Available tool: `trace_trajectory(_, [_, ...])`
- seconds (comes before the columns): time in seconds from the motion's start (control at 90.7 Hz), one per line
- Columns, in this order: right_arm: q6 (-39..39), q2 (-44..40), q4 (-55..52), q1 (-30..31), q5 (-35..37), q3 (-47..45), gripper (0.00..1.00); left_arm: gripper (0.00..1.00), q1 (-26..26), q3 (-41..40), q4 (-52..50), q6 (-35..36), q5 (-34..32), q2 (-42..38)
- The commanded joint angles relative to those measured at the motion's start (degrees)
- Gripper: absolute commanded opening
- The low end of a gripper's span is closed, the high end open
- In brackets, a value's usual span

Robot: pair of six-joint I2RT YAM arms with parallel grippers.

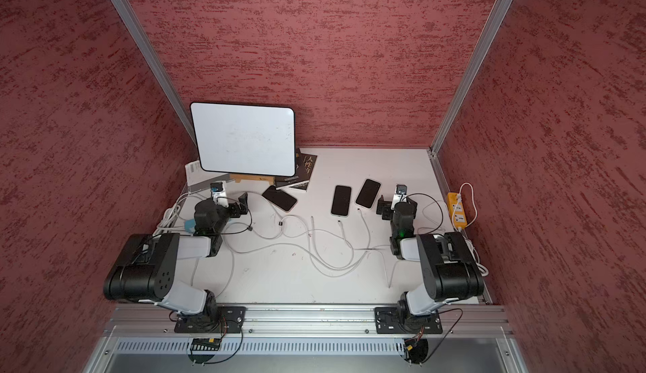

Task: Plug the charging cable into the phone
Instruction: Pick up the phone at the center of the board.

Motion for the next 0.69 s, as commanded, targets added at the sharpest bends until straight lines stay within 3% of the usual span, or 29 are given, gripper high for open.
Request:
trace_trajectory(0.0, [0.3,-0.6,1.9,0.3,1.2,0.8,0.99,1.0,0.0,0.8,-0.2,0.1,0.0,-0.2])
trace_trajectory(0.683, [0.4,-0.6,1.9,0.3,1.2,0.7,0.99,1.0,1.3,0.8,-0.1,-0.8,2.1,-0.2])
